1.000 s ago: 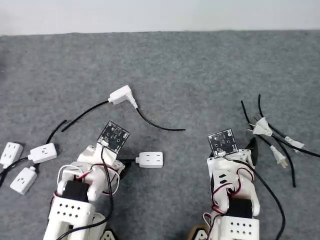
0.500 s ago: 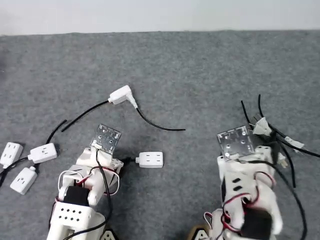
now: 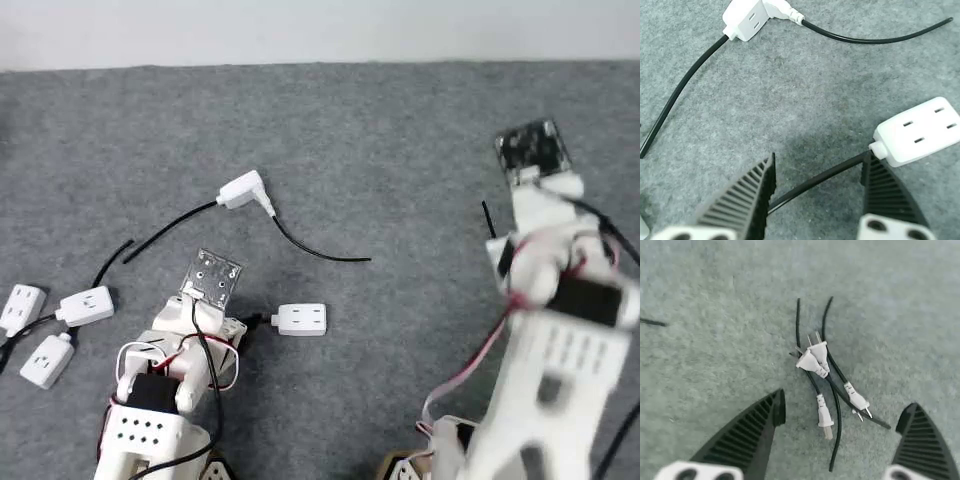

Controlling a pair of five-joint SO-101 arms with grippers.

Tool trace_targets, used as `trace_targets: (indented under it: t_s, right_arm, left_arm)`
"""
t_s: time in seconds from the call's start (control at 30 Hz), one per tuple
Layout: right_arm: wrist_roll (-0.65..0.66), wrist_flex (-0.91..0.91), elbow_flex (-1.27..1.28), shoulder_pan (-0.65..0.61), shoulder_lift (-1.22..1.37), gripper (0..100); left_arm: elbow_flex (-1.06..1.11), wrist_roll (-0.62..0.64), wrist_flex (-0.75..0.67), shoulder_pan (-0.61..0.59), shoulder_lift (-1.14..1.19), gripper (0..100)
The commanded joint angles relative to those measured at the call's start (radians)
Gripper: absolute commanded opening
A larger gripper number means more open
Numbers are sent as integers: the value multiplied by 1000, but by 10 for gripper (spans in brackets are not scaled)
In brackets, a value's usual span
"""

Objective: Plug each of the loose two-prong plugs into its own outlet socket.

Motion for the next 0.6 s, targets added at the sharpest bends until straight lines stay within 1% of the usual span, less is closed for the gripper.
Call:
trace_targets:
  t_s: [0.0,0.1,0.23,0.4,0.57]
  right_arm:
    - [83,-1,-121,35,252,353]
    - [181,-1,-190,61,418,353]
    - [321,-1,-262,87,573,353]
    - [486,-1,-272,88,682,353]
    - [572,7,-269,85,739,353]
  left_arm:
    - [-7,11,-26,-2,-12,258]
    - [-7,11,-28,-2,-12,258]
    - [-7,9,-31,-2,-12,258]
    - [-7,9,-46,-2,-8,258]
    - [4,8,-52,20,-11,258]
